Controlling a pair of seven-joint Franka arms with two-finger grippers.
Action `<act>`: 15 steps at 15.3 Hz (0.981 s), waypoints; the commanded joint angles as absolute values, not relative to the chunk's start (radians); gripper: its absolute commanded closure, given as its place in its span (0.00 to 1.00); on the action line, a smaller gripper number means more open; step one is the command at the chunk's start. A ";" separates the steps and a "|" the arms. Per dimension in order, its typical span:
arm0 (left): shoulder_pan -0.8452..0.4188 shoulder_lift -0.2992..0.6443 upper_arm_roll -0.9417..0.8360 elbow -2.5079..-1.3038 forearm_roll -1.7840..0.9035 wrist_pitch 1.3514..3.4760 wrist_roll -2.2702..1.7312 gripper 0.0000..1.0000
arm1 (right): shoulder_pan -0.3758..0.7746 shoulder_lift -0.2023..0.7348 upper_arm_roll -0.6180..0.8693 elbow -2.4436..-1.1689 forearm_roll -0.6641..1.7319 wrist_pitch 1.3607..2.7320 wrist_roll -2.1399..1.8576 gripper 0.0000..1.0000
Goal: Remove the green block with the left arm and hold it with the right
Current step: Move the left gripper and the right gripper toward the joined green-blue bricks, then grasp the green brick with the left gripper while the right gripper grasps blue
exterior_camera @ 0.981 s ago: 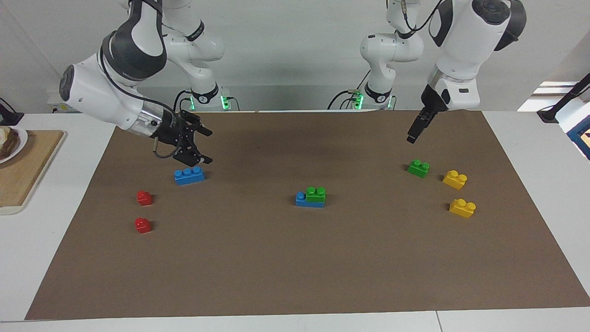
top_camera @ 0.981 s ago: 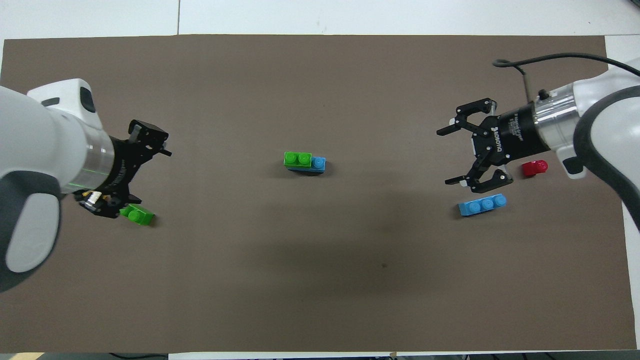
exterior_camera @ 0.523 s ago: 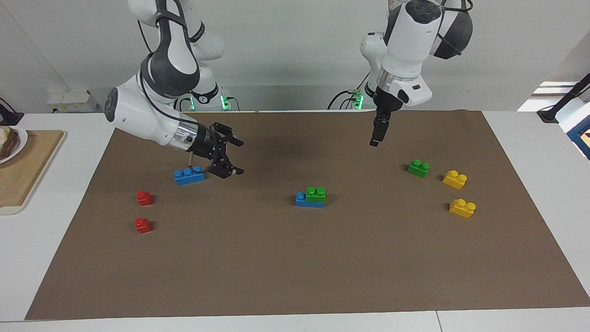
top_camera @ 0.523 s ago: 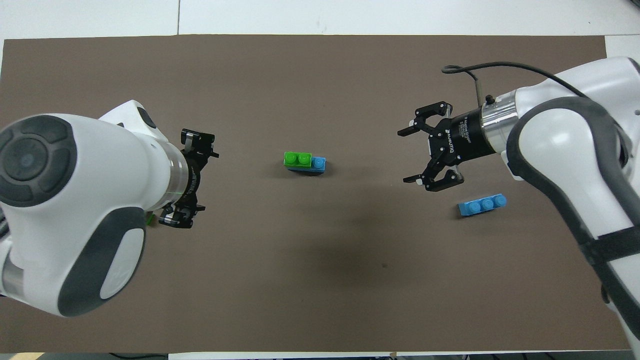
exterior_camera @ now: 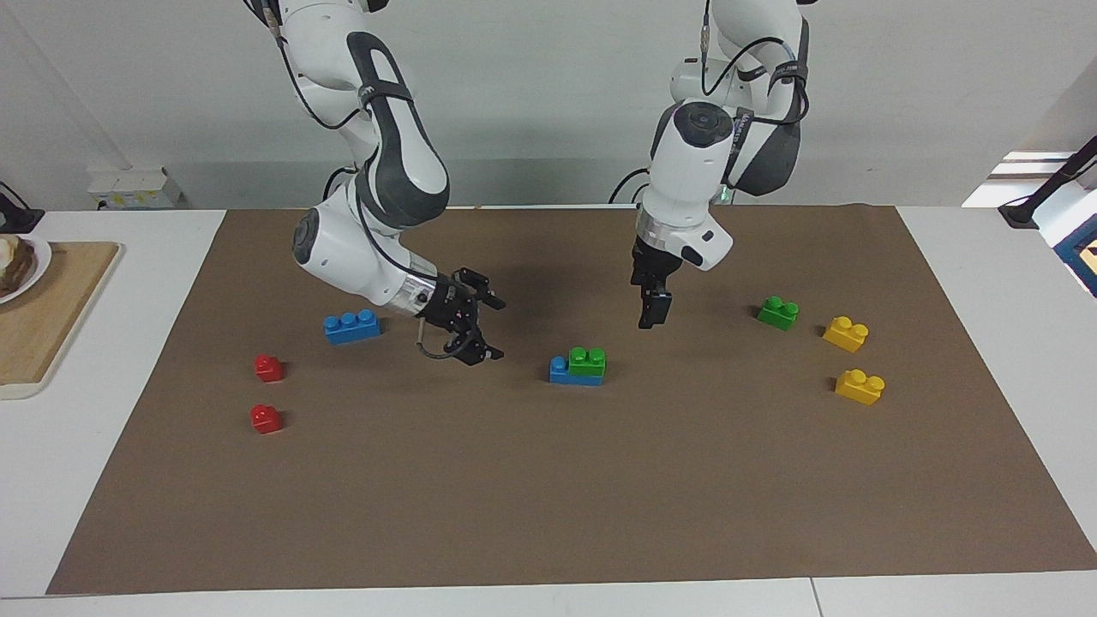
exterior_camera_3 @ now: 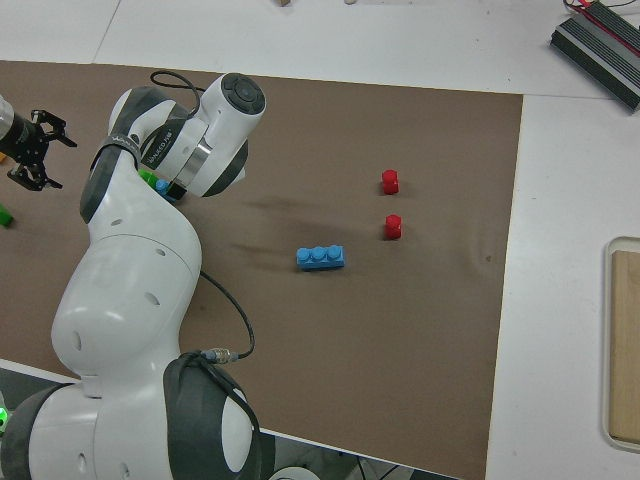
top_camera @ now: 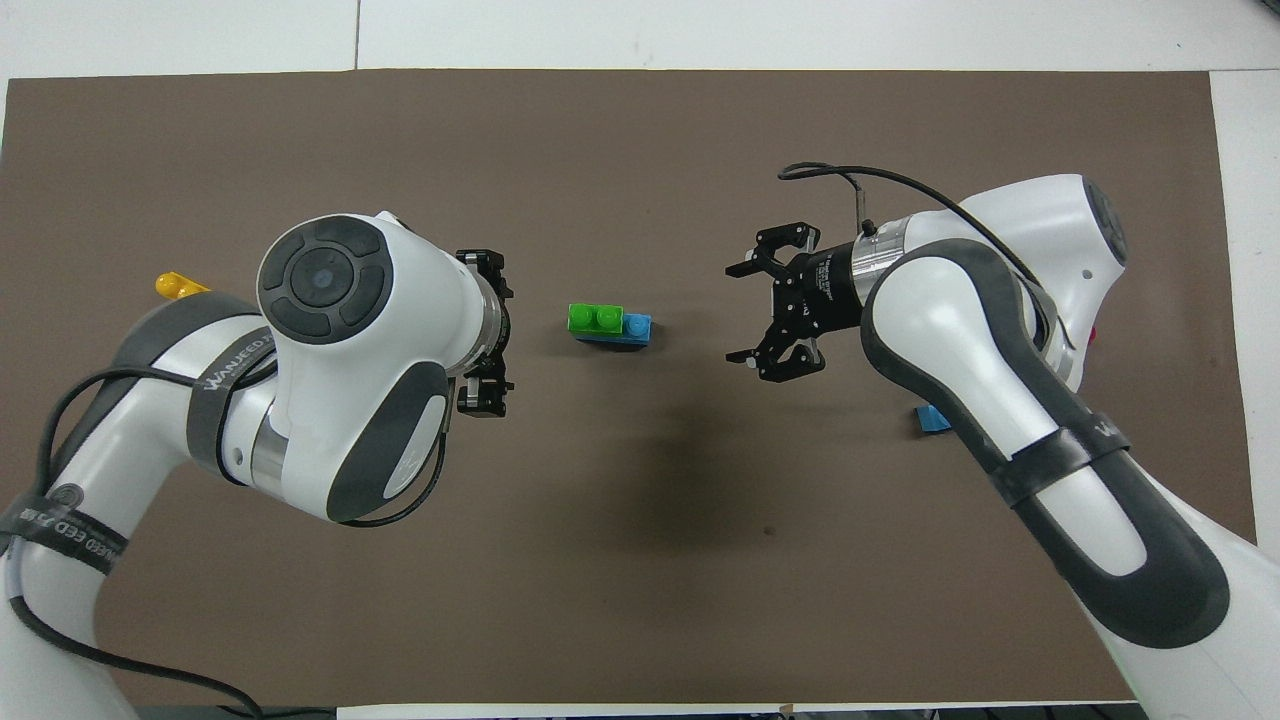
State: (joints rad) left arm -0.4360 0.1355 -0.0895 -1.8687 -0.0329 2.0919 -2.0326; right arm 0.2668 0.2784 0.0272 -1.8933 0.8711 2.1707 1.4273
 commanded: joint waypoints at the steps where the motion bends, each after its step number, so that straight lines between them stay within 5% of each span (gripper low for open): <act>1: -0.480 0.216 -0.074 -1.790 -0.044 2.105 -2.098 0.00 | 0.282 0.322 0.031 -1.893 0.919 2.217 1.384 0.03; 15: -0.517 0.365 -0.071 -1.738 -0.034 2.218 -2.209 0.00 | 0.402 0.466 0.032 -1.819 1.020 2.428 1.330 0.03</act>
State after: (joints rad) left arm -0.4913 0.3453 -0.0862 -1.7607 -0.0328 2.2076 -2.1878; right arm 0.3943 0.4314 0.0312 -1.8536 0.9869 2.4045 1.3524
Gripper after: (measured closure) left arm 0.000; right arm 0.022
